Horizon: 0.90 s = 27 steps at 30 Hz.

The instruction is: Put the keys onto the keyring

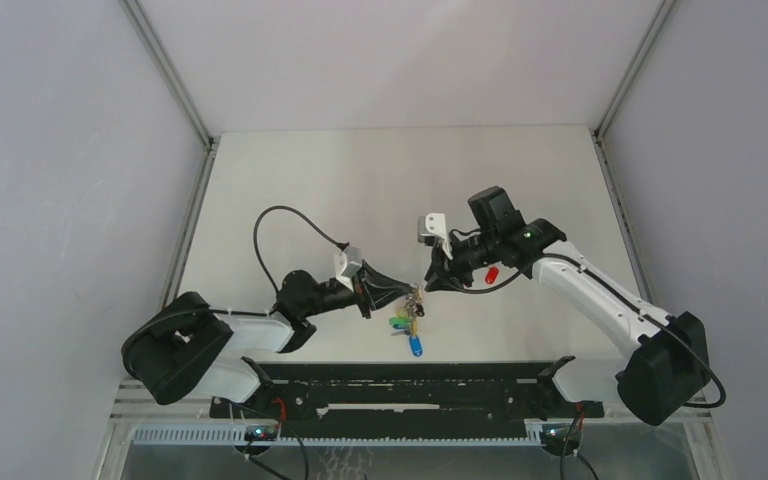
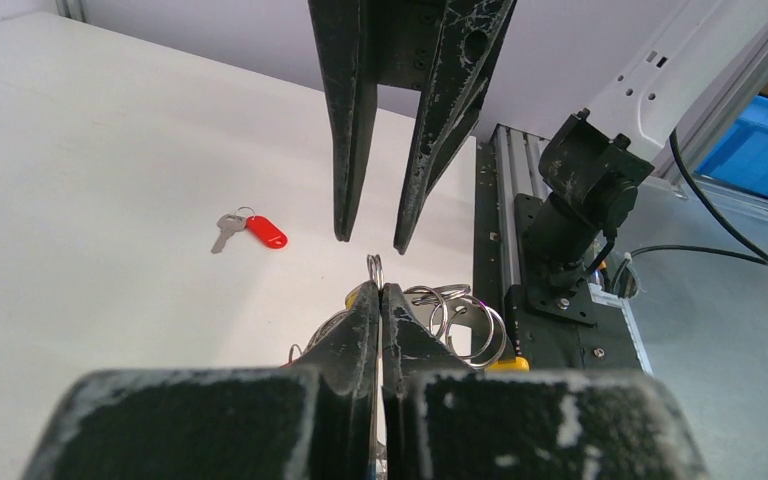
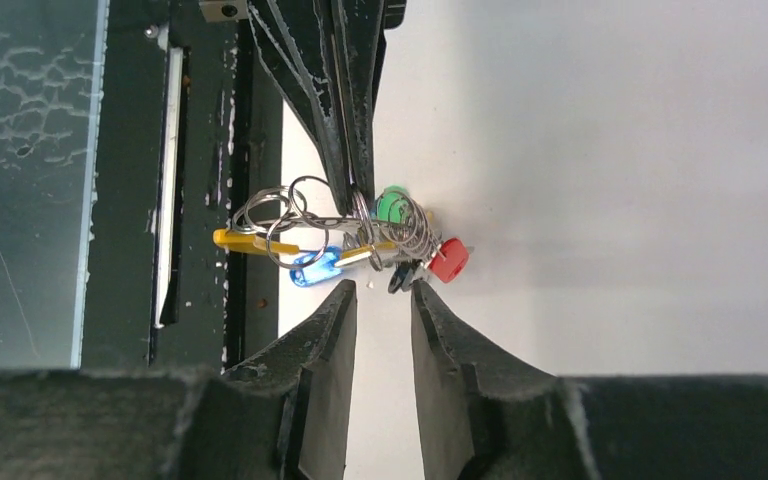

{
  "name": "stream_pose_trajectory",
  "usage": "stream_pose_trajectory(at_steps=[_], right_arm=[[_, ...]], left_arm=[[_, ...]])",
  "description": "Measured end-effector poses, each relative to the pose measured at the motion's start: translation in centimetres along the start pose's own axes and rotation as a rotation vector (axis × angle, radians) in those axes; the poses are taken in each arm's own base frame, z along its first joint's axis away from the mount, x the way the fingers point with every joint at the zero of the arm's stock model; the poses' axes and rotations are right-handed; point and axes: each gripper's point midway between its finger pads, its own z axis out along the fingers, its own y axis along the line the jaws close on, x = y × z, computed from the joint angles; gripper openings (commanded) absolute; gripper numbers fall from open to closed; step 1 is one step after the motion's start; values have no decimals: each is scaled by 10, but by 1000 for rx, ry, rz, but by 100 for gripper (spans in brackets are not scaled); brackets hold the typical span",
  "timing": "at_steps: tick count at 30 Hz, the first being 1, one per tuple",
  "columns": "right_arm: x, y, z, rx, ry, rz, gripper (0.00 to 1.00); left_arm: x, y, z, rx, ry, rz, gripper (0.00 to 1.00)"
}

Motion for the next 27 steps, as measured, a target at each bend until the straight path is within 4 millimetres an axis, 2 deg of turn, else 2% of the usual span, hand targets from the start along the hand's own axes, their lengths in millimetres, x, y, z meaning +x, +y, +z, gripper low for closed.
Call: stream_pose_trajectory(at_steps=[11, 19, 27], right_arm=[[-16, -1, 11, -78, -137, -33, 23], [-15, 2, 17, -129, -150, -18, 19], [-10, 2, 22, -155, -144, -1, 0]], left_arm=[[0, 0, 0, 0, -2, -1, 0], [-1, -1, 0, 1, -4, -5, 0], [-1, 0, 0, 0, -3, -7, 0]])
